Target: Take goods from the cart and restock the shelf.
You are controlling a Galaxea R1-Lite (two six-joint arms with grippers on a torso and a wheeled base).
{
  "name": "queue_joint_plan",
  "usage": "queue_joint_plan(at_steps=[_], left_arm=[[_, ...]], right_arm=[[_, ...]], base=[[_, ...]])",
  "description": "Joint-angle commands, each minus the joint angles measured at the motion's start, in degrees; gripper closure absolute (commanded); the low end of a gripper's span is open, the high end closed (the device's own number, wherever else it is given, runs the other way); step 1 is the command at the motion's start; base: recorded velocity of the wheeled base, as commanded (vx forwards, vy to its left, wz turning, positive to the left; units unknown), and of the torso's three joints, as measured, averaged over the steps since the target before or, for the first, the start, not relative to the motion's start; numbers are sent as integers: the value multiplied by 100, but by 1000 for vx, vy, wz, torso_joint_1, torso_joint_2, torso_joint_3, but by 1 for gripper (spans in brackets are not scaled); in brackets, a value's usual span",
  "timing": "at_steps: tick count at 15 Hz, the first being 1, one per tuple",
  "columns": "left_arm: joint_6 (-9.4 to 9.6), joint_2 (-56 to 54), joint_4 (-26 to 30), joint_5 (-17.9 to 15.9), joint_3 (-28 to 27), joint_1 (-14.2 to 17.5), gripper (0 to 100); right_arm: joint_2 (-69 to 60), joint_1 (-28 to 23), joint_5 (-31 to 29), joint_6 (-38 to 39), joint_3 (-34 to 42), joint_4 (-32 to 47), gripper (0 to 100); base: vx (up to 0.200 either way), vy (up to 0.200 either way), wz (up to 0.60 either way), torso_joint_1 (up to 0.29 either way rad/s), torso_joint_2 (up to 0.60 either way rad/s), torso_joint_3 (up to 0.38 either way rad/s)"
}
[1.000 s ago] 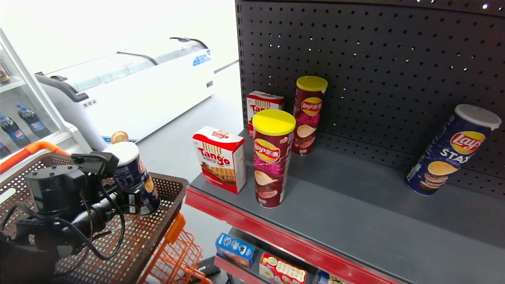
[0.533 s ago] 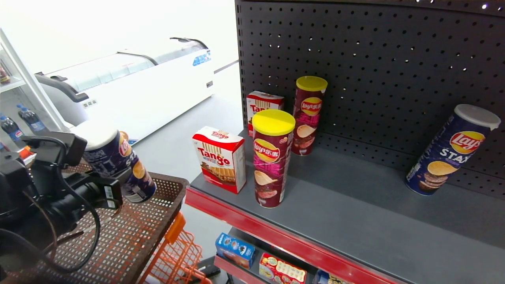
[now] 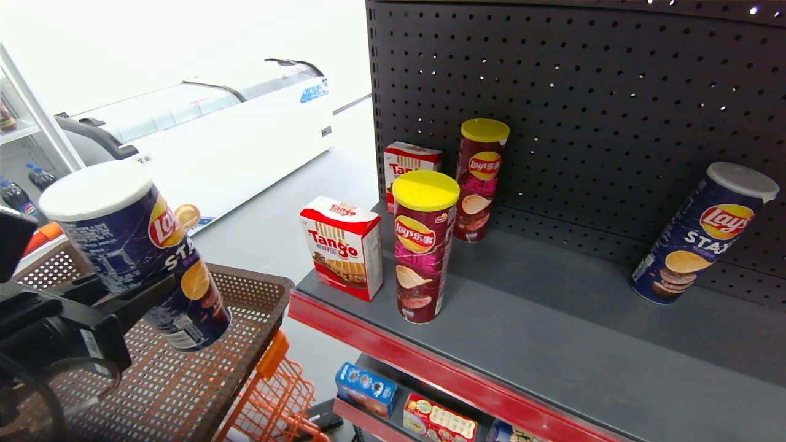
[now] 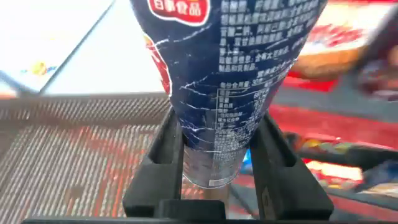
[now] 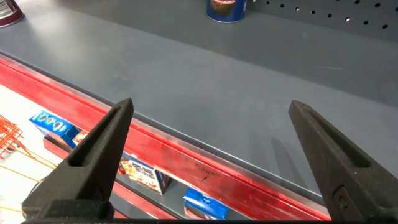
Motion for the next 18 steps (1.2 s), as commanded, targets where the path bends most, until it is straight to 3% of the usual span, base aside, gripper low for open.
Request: queue_joint_plan(at_steps=[1,2,3,5,6,11,14,18], left_arm=[[6,-470,10,-31,-80,-394,100],[-12,-479,19,-40,-27,-921,100],[-29,-496,28,-66,43,-1229,100],[-29,-549,28,-224,105,-1589,100],[-64,-549,28,-506,166,-1659,100],[-82,-496,-34,-1200,369,-1615,100],[-91,-417,-43,-1244,333,-1642,100],[-82,-118,-280,-1736,342,-1668,100]], right_arm=[[7,0,4,1,1,-1,0],[7,0,4,1,1,-1,0],[7,0,4,1,1,-1,0],[7,0,4,1,1,-1,0],[7,0,4,-8,1,-1,0],[7,0,4,-8,1,-1,0],[7,0,4,-8,1,-1,0],[7,0,4,1,1,-1,0]], base=[[0,0,0,0,0,0],[0,0,0,0,0,0],[0,0,0,0,0,0],[0,0,0,0,0,0],[0,0,0,0,0,0],[0,0,0,0,0,0],[0,0,0,0,0,0],[0,0,0,0,0,0]])
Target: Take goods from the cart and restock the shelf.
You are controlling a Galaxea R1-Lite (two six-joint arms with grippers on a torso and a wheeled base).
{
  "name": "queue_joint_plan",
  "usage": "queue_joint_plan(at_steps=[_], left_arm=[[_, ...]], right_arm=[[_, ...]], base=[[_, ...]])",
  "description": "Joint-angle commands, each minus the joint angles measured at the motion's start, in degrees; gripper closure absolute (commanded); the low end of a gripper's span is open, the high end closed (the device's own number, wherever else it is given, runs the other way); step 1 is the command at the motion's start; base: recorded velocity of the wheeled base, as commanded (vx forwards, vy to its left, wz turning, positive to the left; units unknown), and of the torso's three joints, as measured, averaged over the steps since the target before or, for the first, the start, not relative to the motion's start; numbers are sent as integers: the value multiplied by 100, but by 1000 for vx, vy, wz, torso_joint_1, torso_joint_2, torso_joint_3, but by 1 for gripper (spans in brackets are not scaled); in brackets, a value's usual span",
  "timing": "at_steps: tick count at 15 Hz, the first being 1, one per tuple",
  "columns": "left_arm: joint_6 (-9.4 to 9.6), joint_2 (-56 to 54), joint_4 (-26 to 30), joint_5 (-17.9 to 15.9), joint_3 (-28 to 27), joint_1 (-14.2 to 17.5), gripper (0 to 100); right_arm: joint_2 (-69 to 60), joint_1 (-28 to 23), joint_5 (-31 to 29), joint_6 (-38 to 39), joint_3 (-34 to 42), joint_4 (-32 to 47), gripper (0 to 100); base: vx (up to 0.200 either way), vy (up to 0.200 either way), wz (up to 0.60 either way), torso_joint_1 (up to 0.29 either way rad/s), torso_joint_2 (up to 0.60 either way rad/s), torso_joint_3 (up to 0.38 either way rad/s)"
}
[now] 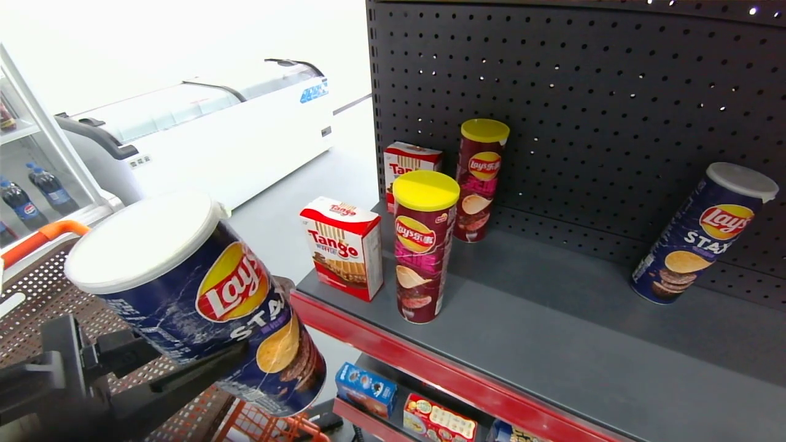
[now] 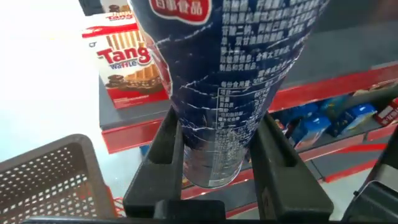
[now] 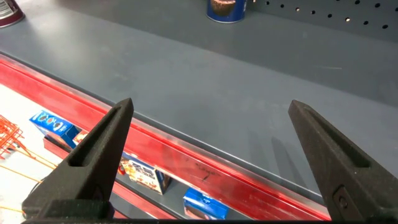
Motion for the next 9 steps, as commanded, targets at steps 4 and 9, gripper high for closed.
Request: queue_joint_plan(at_steps=[4,9], left_arm=[[21,531,-124,-281,-136,-97,100],[30,1005,-212,-544,-593,-317,100]], right_arm=[[7,0,21,-8,1,-1,0],[7,0,21,-8,1,-1,0]], base=[[0,0,0,0,0,0],[0,0,0,0,0,0]])
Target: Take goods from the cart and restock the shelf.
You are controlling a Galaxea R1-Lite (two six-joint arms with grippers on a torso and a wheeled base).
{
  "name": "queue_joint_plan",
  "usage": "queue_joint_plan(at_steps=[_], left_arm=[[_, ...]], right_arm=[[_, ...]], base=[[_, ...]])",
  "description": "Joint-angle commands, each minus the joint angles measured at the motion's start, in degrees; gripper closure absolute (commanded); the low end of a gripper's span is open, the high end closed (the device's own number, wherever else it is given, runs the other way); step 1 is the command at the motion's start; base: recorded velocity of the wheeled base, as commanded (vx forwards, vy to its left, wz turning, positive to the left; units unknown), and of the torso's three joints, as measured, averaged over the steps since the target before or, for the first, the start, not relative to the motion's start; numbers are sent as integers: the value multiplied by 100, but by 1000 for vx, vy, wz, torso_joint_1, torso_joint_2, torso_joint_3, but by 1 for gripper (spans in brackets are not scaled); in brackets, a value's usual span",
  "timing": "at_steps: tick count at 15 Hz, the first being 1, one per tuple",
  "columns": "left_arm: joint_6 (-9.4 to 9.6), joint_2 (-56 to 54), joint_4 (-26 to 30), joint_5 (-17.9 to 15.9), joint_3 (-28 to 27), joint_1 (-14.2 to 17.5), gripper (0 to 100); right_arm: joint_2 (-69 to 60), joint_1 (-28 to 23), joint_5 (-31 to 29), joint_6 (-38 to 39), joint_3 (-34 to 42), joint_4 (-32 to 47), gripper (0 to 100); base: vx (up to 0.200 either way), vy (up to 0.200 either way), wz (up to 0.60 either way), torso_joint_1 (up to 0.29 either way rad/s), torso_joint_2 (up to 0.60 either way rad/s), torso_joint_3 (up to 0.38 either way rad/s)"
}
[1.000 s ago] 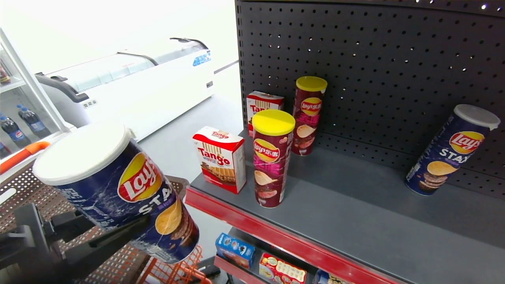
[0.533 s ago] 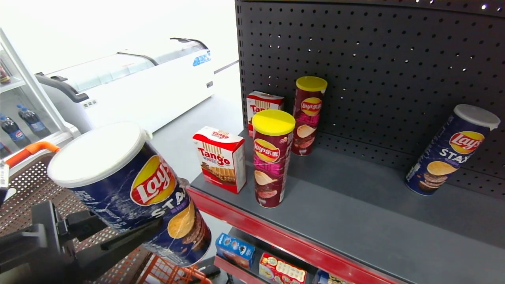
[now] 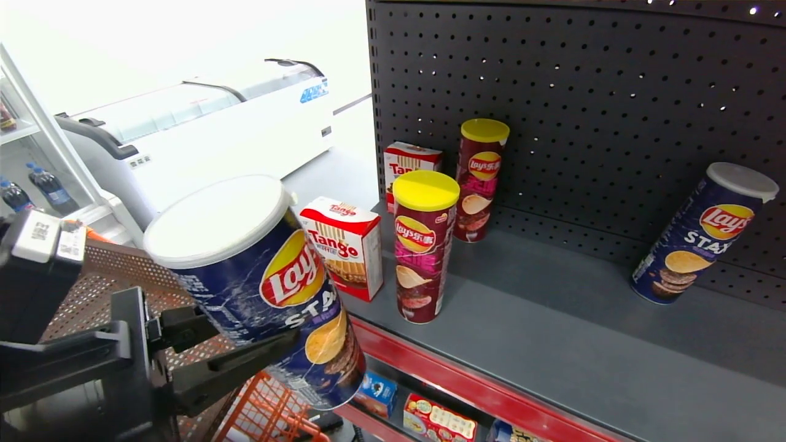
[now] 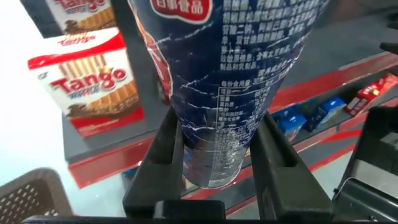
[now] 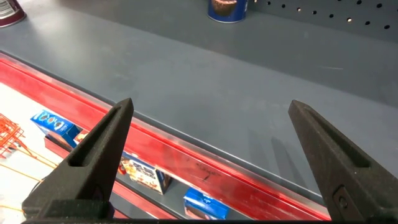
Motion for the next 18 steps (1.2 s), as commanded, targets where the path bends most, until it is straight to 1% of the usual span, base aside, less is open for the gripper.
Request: queue_joint_plan(at_steps=[1,2,3,4,8,9,13,18], left_arm=[[8,451,-2,-168,-302,-167,100],[8,486,-2,-194,-329,-185,100],[17,627,-2,-317,-487,-404,100],[17,653,-2,-353,-522,-484,100],[96,785,-2,-388,-531,-589,100],[114,829,-2,-458,-531,-589,100],[114,829,-81,-537,-531,-598,100],[114,943,-125,-546,-540,-589,100]], right_arm=[[7,0,2,-4,1,-1,0],[7,0,2,-4,1,-1,0],[7,0,2,-4,1,-1,0],[7,0,2,-4,1,-1,0],[7,0,2,-4,1,-1,0],[7,0,2,-4,1,-1,0],[7,0,2,-4,1,-1,0],[7,0,2,-4,1,-1,0]], base=[[0,0,0,0,0,0],[0,0,0,0,0,0],[0,0,0,0,0,0],[0,0,0,0,0,0],[0,0,0,0,0,0],[0,0,-600,7,2,2],[0,0,-600,4,4,5],[0,0,-600,0,7,2]])
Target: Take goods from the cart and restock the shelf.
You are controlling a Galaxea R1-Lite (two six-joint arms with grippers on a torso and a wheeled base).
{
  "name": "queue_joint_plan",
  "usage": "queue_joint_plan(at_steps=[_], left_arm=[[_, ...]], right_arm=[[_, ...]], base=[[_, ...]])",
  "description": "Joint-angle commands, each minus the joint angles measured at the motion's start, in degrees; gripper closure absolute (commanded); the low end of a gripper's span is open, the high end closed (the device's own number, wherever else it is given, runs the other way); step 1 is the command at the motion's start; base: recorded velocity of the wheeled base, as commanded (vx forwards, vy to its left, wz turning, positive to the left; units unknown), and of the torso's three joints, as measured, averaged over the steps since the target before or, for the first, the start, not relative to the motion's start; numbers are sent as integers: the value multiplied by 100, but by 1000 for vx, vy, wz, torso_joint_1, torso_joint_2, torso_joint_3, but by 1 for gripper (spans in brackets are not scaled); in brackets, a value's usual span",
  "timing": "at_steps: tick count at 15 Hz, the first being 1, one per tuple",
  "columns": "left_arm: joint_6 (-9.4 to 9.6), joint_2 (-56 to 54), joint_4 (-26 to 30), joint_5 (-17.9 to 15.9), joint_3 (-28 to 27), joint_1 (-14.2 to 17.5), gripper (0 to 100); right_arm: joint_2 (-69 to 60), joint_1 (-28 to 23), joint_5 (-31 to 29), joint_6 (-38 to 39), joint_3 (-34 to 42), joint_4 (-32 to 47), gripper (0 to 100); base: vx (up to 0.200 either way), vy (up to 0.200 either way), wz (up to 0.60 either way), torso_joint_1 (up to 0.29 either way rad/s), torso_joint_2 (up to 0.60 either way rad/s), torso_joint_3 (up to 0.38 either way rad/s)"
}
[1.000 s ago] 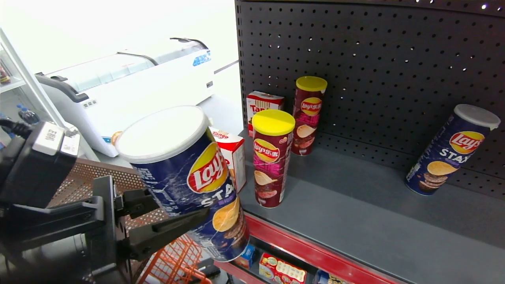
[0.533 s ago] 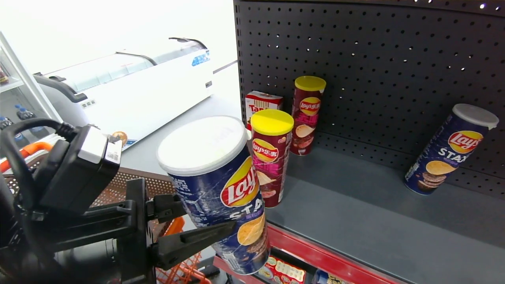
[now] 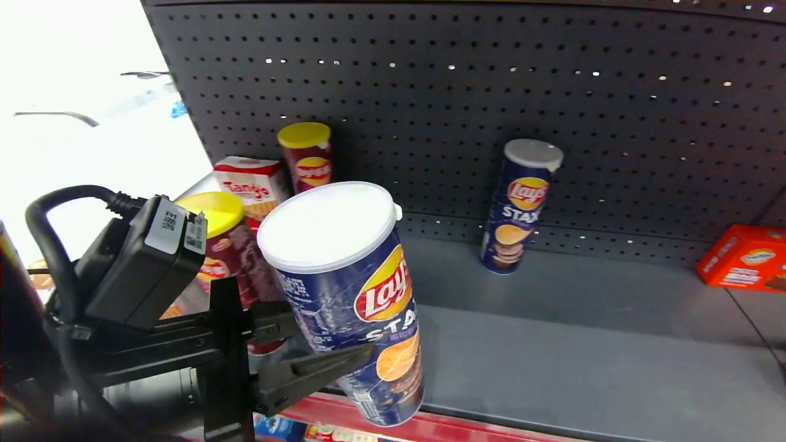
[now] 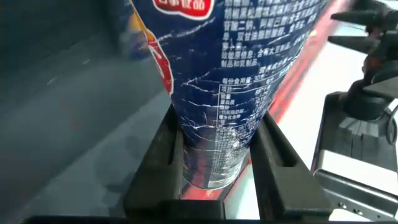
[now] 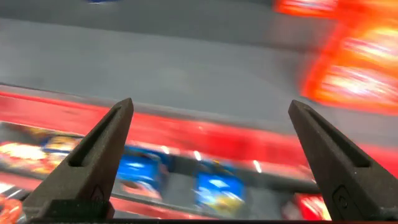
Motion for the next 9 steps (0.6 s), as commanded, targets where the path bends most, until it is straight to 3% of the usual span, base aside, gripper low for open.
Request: queue_joint_plan(at_steps=[1,2,9], left_arm=[[-3,45,-2,5,-8,12,100],[-3,45,-2,5,1,12,100],[-12,1,-2,14,36,118,100]], right_arm=[[7,0,2,-4,1,-2,0],[7,9,2,-4,1,-2,0],[7,0,2,-4,1,-2,0]], base=[[0,0,-600,-2,2,2],[0,0,-600,-2,7,2],[0,0,0,0,0,0]])
